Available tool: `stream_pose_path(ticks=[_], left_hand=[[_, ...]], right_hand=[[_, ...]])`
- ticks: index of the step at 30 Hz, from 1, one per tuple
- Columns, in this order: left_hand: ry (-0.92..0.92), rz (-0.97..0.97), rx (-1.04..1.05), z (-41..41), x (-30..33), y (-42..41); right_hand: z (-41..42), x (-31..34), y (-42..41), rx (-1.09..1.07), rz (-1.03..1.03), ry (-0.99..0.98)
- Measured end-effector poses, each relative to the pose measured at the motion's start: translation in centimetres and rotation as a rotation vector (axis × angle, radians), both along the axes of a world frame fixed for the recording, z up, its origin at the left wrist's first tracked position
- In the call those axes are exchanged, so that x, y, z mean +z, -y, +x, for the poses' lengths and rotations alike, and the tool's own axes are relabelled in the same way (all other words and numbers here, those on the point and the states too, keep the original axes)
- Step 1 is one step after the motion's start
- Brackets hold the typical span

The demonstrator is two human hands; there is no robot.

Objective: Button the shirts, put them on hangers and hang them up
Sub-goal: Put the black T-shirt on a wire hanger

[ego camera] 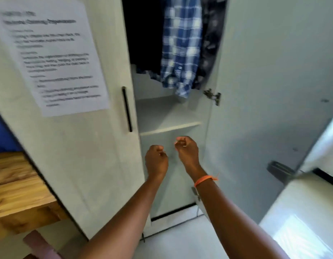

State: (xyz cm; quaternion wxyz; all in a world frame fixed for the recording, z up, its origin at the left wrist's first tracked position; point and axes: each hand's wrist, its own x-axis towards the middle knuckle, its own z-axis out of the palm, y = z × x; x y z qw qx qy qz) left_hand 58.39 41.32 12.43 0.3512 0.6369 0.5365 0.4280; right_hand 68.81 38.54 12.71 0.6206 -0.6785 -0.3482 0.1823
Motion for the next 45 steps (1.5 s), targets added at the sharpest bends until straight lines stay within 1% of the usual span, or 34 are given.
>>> stream_pose_path(ticks=[4,7,9,10,12,13,15,19,22,24,27,30,32,34,37,39,40,43,44,45], left_hand=[[0.066,-0.042,-0.236,4.6,-1.4,7.4],[0.087,-0.053,-0.357,7.4,-1.5,12.2],[0.08,-0.035,-0.427,9.1,-1.2,14.9],[0.078,-0.027,-0.451,9.8,-1.0,15.9],[0.076,-0.038,-0.486,11.3,-0.4,17.5],[0.076,-0.045,-0.498,11.9,-0.1,18.1],[0.07,-0.047,-0.508,13.0,0.4,19.0],[0.066,-0.029,-0.449,15.4,1.1,19.5],[0.059,-0.032,-0.394,16.9,1.2,20.0],[0.09,-0.021,-0.38,17.6,1.2,20.6],[0.178,0.022,-0.408,18.1,1.5,21.7],[0.254,0.099,-0.412,17.4,1.9,22.2],[0.3,0.113,-0.394,16.0,2.6,22.3],[0.313,0.145,-0.37,14.2,3.3,22.1],[0.268,0.243,-0.235,10.9,3.5,20.4],[0.165,0.289,-0.106,8.4,3.3,18.6],[0.124,0.29,-0.065,7.1,3.4,17.8],[0.06,0.275,0.008,3.7,4.4,15.9],[0.044,0.261,0.019,2.6,4.7,15.0],[0.032,0.235,0.01,1.8,4.9,14.0]], right_hand=[[3.2,-1.5,9.1,-0.406,-0.006,0.008],[5.9,-0.9,15.4,-0.711,-0.009,0.135],[8.0,-0.4,19.1,-0.849,0.038,0.224],[9.1,0.0,20.5,-0.896,0.039,0.222],[11.6,0.9,22.5,-0.936,-0.003,0.132],[12.8,1.1,23.1,-0.913,-0.033,0.092],[15.1,1.5,23.8,-0.8,-0.072,0.073],[18.8,0.4,23.4,-0.552,-0.023,0.009],[20.6,-0.9,23.2,-0.54,-0.05,0.098],[20.9,-1.1,23.5,-0.57,-0.002,0.079],[19.1,-0.7,24.4,-0.599,0.115,0.087],[16.1,-0.2,24.5,-0.629,0.175,0.089],[14.3,-0.2,23.7,-0.59,0.155,0.094],[12.4,-0.4,22.2,-0.466,0.121,0.148],[9.3,-0.3,19.3,-0.247,0.094,0.262],[7.1,0.5,17.4,-0.126,0.071,0.291],[6.3,1.0,16.6,-0.089,0.048,0.327],[4.7,3.0,13.9,-0.018,0.02,0.558],[4.1,3.9,12.6,0.038,0.049,0.571],[3.7,4.7,11.2,0.113,0.091,0.544]])
